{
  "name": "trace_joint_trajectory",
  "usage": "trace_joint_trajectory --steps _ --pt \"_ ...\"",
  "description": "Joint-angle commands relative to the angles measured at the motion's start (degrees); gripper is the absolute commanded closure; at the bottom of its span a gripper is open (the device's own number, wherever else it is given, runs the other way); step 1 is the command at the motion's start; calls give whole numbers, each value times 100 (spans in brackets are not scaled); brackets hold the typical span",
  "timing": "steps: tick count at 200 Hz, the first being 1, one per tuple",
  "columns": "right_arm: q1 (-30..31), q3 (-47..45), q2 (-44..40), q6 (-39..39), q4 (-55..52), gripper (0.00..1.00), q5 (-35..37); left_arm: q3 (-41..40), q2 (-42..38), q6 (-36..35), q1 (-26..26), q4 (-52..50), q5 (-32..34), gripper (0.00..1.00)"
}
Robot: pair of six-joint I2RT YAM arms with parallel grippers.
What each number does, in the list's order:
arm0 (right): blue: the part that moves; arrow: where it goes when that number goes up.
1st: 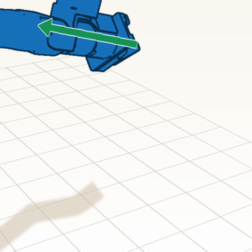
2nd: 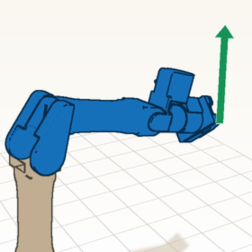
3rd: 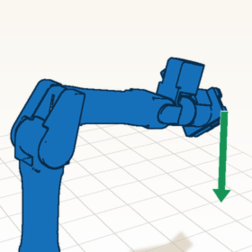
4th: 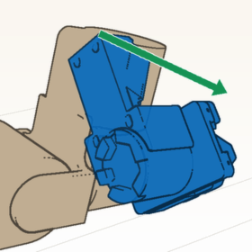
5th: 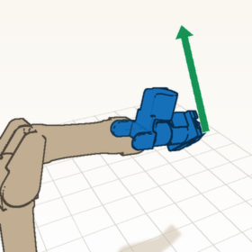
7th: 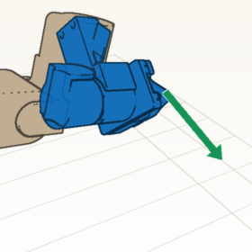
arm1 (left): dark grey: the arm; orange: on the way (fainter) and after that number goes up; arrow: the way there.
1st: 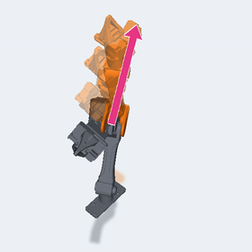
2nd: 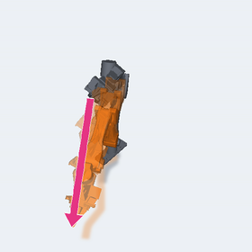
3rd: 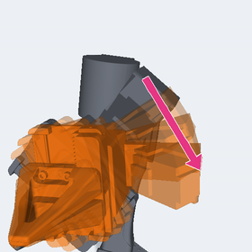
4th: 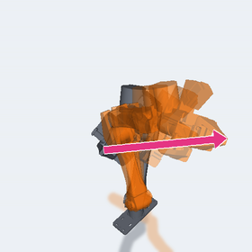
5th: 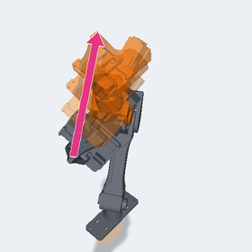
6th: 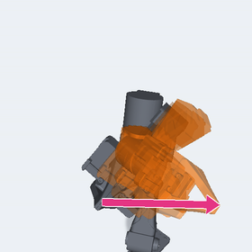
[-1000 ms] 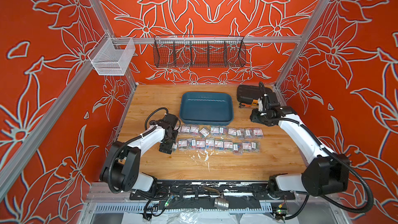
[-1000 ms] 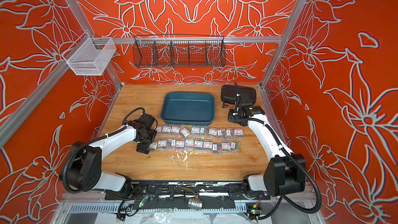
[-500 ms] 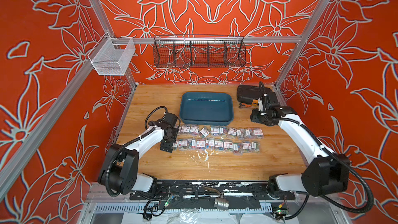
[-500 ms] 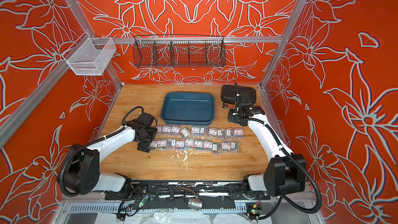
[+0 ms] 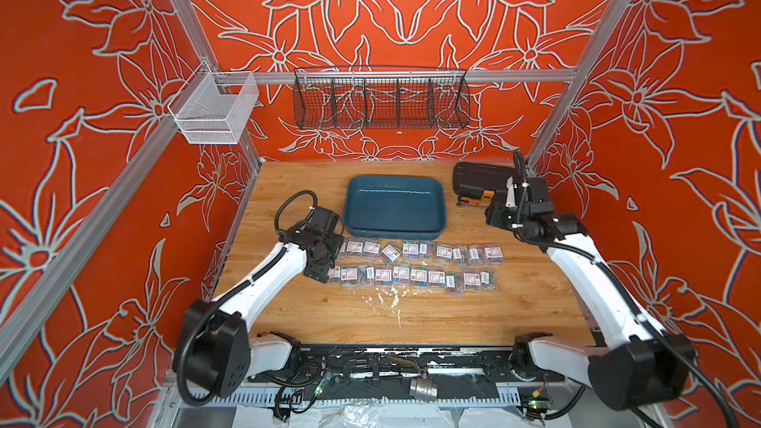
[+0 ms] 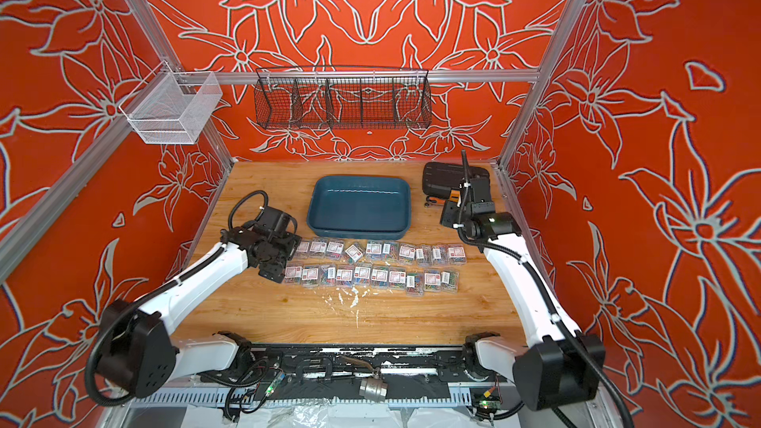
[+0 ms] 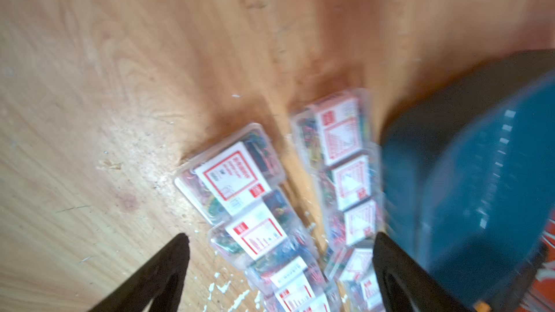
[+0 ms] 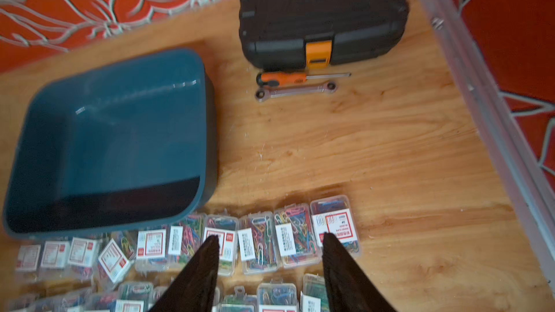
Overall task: Take the paper clips out of the storage box
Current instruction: Place the boxed paper clips at the center of the board, then reset both arms
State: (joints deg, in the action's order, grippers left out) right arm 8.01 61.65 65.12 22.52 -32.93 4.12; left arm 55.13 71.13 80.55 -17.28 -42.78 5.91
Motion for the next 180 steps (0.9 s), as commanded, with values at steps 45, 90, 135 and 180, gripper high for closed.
trace_joint_trajectory --steps 45,90,135,180 --pt "-8 -4109 -1145 -984 5408 2 1790 -510 -239 -4751 35 1398 3222 7" --pt "-72 -4539 -254 -2220 6230 2 897 -514 773 -6184 523 2353 2822 4" --pt "-134 -4118 1273 -2604 7302 2 630 -1445 1046 -6944 796 4306 2198 6" --pt "-482 -4944 1689 -2472 9260 2 -169 -2705 661 -7683 1503 6461 1074 3"
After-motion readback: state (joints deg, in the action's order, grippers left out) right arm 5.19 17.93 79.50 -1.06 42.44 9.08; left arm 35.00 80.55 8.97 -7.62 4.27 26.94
